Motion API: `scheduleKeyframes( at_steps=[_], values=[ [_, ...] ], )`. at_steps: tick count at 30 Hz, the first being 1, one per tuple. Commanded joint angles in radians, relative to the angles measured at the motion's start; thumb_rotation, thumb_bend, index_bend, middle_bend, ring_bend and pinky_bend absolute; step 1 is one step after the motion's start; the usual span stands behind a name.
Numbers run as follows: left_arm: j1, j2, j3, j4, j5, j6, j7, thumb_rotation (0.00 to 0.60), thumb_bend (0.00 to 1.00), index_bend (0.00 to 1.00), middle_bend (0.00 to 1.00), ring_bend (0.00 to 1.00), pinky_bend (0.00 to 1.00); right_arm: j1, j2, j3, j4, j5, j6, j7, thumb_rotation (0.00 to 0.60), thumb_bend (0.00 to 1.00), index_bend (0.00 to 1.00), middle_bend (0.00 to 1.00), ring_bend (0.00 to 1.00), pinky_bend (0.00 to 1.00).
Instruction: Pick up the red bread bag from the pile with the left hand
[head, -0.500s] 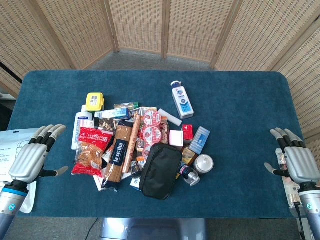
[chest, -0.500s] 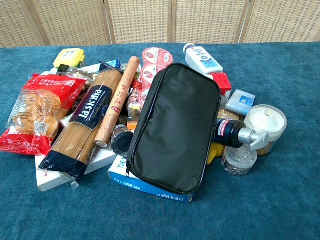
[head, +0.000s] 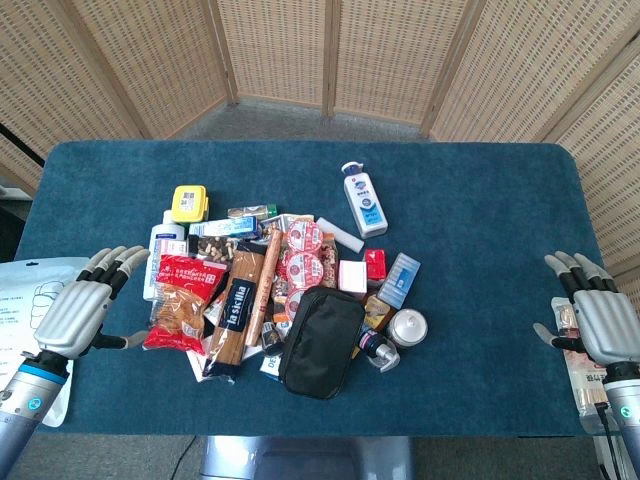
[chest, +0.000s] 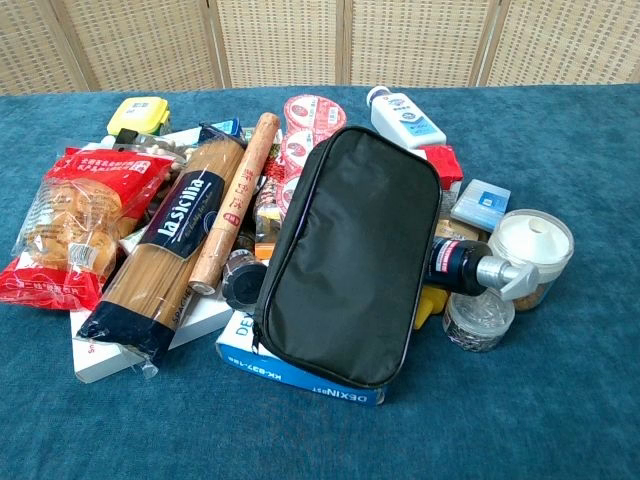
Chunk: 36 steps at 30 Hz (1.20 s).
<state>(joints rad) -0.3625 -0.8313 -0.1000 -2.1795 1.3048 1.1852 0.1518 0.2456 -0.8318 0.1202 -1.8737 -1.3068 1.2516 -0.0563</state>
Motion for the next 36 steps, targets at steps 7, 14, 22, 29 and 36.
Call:
scheduleKeyframes(
  at_steps=[7, 14, 22, 29, 36],
  values=[
    [-0.022, 0.036, -0.009, 0.023, -0.024, -0.045, -0.036, 0.574, 0.1, 0.0, 0.0, 0.0, 0.0, -0.022, -0.014, 0.006, -0.033, 0.002, 0.058, -0.028, 0.56, 0.24, 0.0, 0.05, 0.02, 0.13],
    [-0.063, 0.036, -0.011, 0.087, -0.09, -0.135, -0.058, 0.546, 0.1, 0.0, 0.0, 0.0, 0.0, -0.038, -0.029, -0.005, -0.07, -0.002, 0.084, -0.079, 0.564, 0.24, 0.0, 0.05, 0.02, 0.13],
    [-0.138, -0.015, -0.009, 0.162, -0.196, -0.263, -0.04, 0.485, 0.09, 0.0, 0.0, 0.0, 0.0, -0.045, -0.003, 0.001, -0.092, -0.01, 0.101, -0.093, 0.566, 0.24, 0.0, 0.05, 0.02, 0.14],
    [-0.211, -0.094, -0.009, 0.251, -0.292, -0.35, -0.008, 0.452, 0.07, 0.0, 0.0, 0.0, 0.0, -0.061, 0.019, 0.002, -0.107, -0.015, 0.125, -0.092, 0.568, 0.24, 0.0, 0.05, 0.02, 0.13],
    [-0.269, -0.195, -0.006, 0.334, -0.345, -0.388, 0.027, 0.415, 0.05, 0.0, 0.0, 0.0, 0.0, -0.078, 0.041, 0.003, -0.122, -0.023, 0.153, -0.095, 0.568, 0.24, 0.0, 0.05, 0.02, 0.13]
  ],
)
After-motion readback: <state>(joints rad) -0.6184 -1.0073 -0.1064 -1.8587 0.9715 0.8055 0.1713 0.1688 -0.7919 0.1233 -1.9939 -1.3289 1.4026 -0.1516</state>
